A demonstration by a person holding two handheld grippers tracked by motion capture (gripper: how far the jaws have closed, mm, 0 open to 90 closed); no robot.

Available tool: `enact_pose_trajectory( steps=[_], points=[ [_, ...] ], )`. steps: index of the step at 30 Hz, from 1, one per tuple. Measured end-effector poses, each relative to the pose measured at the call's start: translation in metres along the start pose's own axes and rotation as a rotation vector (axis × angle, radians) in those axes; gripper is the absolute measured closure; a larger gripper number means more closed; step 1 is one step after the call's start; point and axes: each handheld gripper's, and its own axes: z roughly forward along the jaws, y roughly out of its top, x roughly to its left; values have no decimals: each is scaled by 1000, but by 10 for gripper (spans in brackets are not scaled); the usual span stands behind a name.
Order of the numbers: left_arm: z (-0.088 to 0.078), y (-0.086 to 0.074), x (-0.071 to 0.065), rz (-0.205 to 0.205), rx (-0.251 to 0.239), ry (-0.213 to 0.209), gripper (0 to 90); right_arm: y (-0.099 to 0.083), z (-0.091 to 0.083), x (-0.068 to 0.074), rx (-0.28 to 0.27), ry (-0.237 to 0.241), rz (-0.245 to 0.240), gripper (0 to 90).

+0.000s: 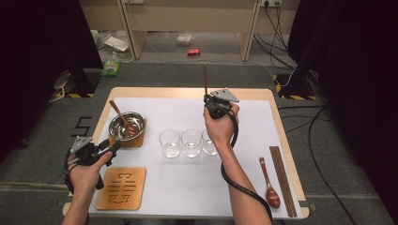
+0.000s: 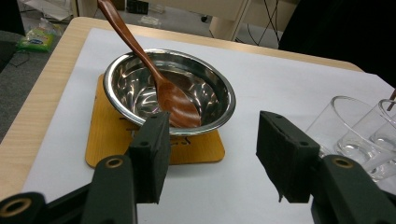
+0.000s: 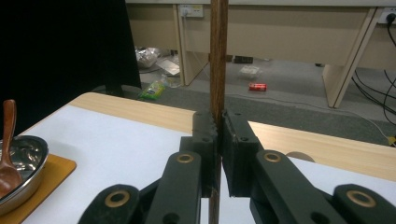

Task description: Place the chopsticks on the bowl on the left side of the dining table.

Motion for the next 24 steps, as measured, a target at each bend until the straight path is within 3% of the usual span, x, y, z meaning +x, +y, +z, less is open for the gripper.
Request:
enact_pose_trajectory(
  steps=[13,24],
  points=[
    [6,-3,-10,32,-31,-11,447,-3,2,10,-8,32,-4,846],
    [27,12,-29,84,-66,-85,462,-4,1,10,-20,60,19,845]
  ],
)
